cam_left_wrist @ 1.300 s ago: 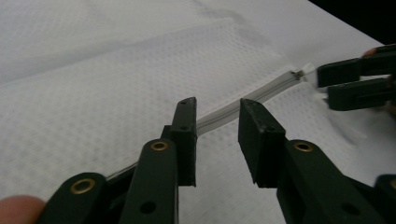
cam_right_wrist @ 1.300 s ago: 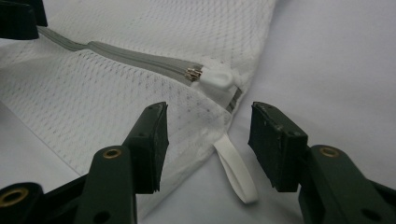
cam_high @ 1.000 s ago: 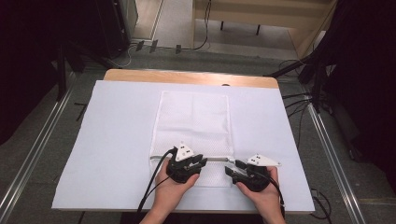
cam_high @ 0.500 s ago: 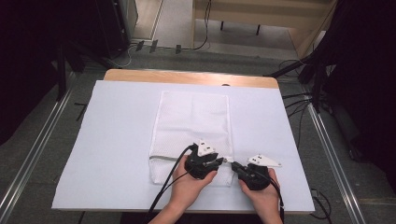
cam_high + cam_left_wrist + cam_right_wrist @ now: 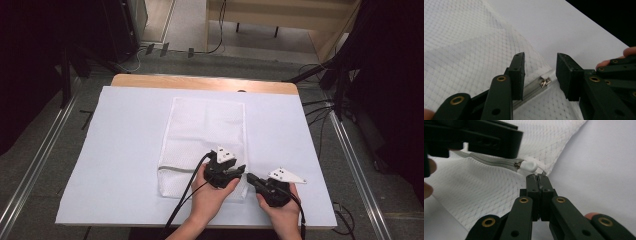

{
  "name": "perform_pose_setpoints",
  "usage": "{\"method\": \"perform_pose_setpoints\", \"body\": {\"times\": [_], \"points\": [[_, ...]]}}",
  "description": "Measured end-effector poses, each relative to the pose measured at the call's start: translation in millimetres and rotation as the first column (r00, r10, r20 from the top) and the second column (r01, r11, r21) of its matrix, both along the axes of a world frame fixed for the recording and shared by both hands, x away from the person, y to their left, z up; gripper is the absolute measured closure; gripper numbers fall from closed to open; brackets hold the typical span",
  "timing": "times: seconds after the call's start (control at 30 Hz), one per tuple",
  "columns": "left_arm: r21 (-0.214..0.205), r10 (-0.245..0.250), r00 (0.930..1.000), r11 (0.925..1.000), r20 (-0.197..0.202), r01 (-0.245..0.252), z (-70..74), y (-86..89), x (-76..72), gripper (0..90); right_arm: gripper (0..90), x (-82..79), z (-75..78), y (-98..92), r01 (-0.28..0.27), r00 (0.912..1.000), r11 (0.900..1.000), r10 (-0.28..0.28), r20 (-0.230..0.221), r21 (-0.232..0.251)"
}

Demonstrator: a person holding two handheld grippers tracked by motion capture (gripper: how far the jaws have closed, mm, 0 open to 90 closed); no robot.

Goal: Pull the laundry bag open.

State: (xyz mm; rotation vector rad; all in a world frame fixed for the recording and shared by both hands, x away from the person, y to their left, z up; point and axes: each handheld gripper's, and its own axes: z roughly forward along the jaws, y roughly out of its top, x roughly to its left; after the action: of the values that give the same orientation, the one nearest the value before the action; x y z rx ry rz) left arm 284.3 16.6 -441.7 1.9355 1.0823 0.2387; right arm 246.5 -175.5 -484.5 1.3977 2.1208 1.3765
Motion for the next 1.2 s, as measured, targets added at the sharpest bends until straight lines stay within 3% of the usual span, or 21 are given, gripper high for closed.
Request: {"method": "perform_pose_setpoints", "body": {"times": [0.17, 0.27, 0.37, 0.43, 0.5, 0.6, 0.8, 0.87, 1.07, 1.2], "points": [[-0.007, 0.044, 0.9989, 0.999, -0.017, -0.044, 5.1, -5.3, 3.3, 49.1, 90.0, -7.9, 10.2, 6.9, -0.029, 0.9963, 0.9995, 0.03, 0.081, -0.016], [-0.011, 0.074, 0.9966, 0.9972, -0.037, -0.074, 6.5, -5.3, 6.2, 43.6, 90.0, -10.8, 12.1, 10.0, -0.04, 0.9946, 0.9988, 0.042, 0.095, -0.027], [-0.006, 0.061, 0.9955, 0.9981, -0.072, -0.061, 3.5, -7.1, 7.5, 39.0, 90.0, -12.5, 12.9, 12.1, -0.05, 0.9934, 0.998, 0.054, 0.101, -0.037], [0.005, 0.055, 0.996, 0.9985, -0.07, -0.055, 2.7, -8.1, 5.7, 39.8, 90.0, -12.4, 13.0, 12.3, -0.052, 0.993, 0.9977, 0.056, 0.104, -0.042], [0.016, 0.065, 0.9969, 0.9978, -0.045, -0.065, 4.7, -5.5, 3.6, 47.5, 90.0, -12.3, 12.9, 11.9, -0.052, 0.9934, 0.9978, 0.056, 0.1, -0.042], [0.005, 0.045, 0.9971, 0.999, -0.061, -0.045, 6.3, 0.3, 3.5, 53.0, 90.0, -12.5, 13.3, 10.9, -0.047, 0.9943, 0.9983, 0.05, 0.094, -0.034], [-0.02, 0.044, 0.9964, 0.9988, -0.073, -0.045, 8.5, 4.4, 2.3, 52.6, 90.0, -11.8, 13.0, 11.6, -0.043, 0.9943, 0.9982, 0.047, 0.096, -0.042], [-0.039, 0.055, 0.9956, 0.9975, -0.076, -0.058, 8.6, 2.9, 3.7, 48.9, 90.0, -12.7, 13.2, 13.8, -0.046, 0.9938, 0.9974, 0.051, 0.099, -0.055], [-0.016, 0.039, 0.9949, 0.9991, -0.093, -0.041, 4.4, 2.3, 0.2, 48.1, 90.0, -13.3, 13.4, 13.4, -0.048, 0.9939, 0.9974, 0.053, 0.097, -0.054], [-0.027, 0.058, 0.9941, 0.9978, -0.091, -0.061, 3.8, 10.1, -3.0, 51.5, 90.0, -12.3, 12.2, 12.3, -0.047, 0.9943, 0.9972, 0.052, 0.094, -0.059]]}}
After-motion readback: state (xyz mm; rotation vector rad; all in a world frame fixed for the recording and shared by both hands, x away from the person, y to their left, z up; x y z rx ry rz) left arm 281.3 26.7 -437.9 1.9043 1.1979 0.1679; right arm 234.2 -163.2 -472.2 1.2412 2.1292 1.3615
